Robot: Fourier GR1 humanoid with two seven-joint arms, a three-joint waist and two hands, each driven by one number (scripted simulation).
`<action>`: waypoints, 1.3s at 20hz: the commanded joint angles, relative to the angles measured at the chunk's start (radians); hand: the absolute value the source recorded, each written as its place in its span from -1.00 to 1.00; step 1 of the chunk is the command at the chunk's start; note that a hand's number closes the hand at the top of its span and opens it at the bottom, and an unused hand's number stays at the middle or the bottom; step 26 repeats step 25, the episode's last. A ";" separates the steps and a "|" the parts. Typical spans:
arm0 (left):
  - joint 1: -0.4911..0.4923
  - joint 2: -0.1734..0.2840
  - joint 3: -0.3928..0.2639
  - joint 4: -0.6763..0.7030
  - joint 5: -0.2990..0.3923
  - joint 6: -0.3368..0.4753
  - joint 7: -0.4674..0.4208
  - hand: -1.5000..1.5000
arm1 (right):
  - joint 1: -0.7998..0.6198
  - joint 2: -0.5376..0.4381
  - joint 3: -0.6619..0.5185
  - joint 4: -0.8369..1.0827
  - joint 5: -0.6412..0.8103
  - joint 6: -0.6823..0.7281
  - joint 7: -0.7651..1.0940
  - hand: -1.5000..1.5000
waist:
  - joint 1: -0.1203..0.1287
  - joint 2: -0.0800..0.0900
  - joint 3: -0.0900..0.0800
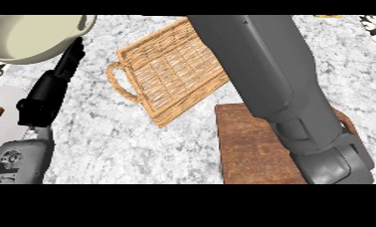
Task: Pick the bell pepper from the cutting board and place it in the basket
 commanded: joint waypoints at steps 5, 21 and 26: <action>0.038 -0.011 0.006 -0.029 0.008 0.000 -0.006 0.00 | -0.065 0.008 -0.013 0.065 -0.127 -0.060 0.172 -1.00 | 0.002 0.001 0.001; 0.059 0.005 0.043 0.009 0.015 0.001 -0.023 0.00 | 0.048 -0.092 -0.172 -0.227 0.226 -0.560 0.161 -1.00 | -0.055 -0.013 0.002; 0.085 0.033 0.063 -0.023 0.021 -0.012 -0.013 0.00 | 0.158 -0.099 -0.201 -0.423 0.289 -0.498 0.168 -1.00 | -0.074 -0.025 0.003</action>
